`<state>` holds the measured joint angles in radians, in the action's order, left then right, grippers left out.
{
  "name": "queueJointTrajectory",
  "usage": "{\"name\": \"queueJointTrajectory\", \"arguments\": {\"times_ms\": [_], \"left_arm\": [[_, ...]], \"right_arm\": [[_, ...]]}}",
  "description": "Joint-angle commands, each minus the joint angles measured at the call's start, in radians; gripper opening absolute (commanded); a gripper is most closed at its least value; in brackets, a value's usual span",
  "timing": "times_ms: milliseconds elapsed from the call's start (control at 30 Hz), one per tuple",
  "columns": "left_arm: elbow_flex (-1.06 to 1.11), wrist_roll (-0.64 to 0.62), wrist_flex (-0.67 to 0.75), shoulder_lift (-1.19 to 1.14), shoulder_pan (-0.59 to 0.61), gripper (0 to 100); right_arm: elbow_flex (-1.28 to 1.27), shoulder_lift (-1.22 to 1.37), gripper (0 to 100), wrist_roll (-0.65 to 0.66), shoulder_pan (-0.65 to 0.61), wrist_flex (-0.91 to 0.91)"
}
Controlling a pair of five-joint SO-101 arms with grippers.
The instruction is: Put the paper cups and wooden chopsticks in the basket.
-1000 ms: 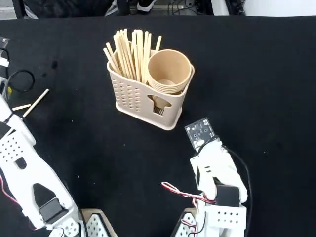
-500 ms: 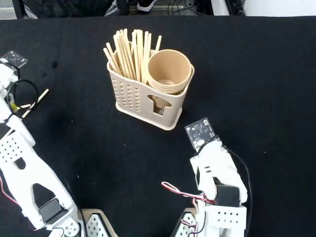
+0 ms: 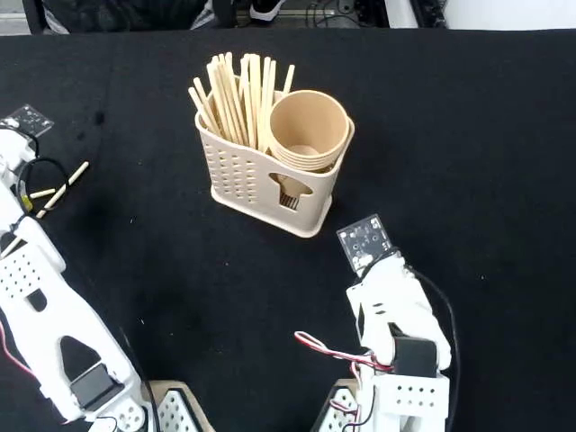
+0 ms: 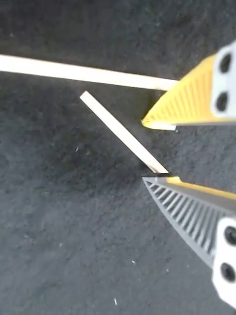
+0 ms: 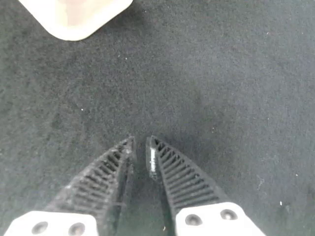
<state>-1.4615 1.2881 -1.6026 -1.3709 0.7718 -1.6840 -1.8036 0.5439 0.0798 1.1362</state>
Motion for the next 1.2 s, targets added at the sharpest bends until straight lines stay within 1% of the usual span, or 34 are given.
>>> {"name": "queueJointTrajectory", "arguments": {"times_ms": [0, 167, 233, 300, 400, 600, 667, 767, 867, 900, 1000, 1033, 1167], "left_arm": [[0.010, 0.006, 0.035, -0.041, 0.002, 16], [0.007, -0.002, 0.041, -0.043, 0.010, 14], [-0.024, -0.051, 0.034, -0.043, 0.001, 8], [-0.056, -0.069, 0.051, -0.054, -0.008, 3], [-0.054, -0.074, 0.084, -0.080, -0.016, 4], [-0.059, -0.081, 0.083, -0.100, -0.019, 4], [-0.102, -0.132, 0.066, -0.091, -0.021, 4], [-0.216, -0.216, -0.037, -0.052, -0.027, 4], [-0.196, -0.233, -0.144, 0.058, -0.064, 4], [-0.183, -0.239, -0.161, 0.092, -0.073, 4], [-0.137, -0.370, -0.157, 0.180, -0.101, 4], [-0.120, -0.391, -0.157, 0.204, -0.114, 4], [-0.012, -0.404, -0.157, 0.305, -0.162, 4]], "right_arm": [[0.004, -0.071, 5.3, 0.003, -0.009, -0.017], [0.004, -0.071, 5.3, 0.003, -0.009, -0.017], [0.004, -0.071, 5.3, 0.003, -0.009, -0.017], [0.004, -0.071, 5.3, 0.003, -0.009, -0.017], [0.004, -0.071, 5.3, 0.003, -0.009, -0.017], [0.004, -0.071, 5.3, 0.003, -0.009, -0.017], [0.004, -0.071, 5.3, 0.003, -0.009, -0.017], [0.004, -0.071, 5.3, 0.003, -0.009, -0.017], [0.004, -0.071, 5.3, 0.003, -0.009, -0.017], [0.004, -0.071, 5.3, 0.003, -0.009, -0.017], [0.004, -0.071, 5.3, 0.003, -0.009, -0.017], [0.004, -0.071, 5.3, 0.003, -0.009, -0.017], [0.004, -0.071, 5.3, 0.003, -0.009, -0.017]]}}
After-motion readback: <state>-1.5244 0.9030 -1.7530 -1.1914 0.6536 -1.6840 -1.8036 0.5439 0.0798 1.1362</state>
